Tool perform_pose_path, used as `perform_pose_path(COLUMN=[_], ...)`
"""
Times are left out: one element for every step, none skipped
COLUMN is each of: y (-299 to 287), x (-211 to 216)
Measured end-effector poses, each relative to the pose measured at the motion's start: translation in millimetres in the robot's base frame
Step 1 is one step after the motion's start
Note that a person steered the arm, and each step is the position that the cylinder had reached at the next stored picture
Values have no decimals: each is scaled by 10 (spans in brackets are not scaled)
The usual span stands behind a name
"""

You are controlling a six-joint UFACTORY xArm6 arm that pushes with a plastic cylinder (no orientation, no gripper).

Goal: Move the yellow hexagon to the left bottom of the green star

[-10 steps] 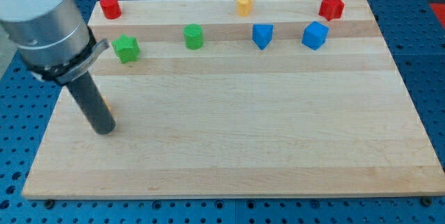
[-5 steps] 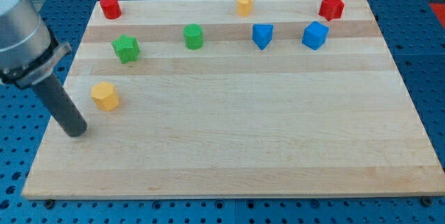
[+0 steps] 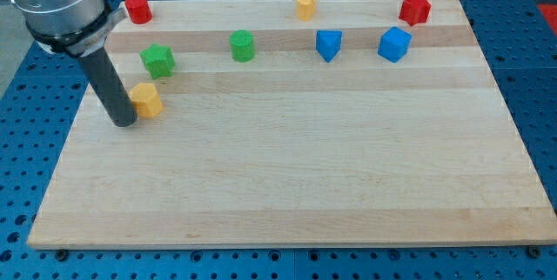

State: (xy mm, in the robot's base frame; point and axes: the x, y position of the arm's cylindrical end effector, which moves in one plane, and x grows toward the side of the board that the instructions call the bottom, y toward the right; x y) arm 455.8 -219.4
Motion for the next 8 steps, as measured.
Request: perform_pose_path(y=[153, 221, 221, 279, 483, 524, 378, 233], x=[58, 88, -50, -63, -63, -132, -285, -327])
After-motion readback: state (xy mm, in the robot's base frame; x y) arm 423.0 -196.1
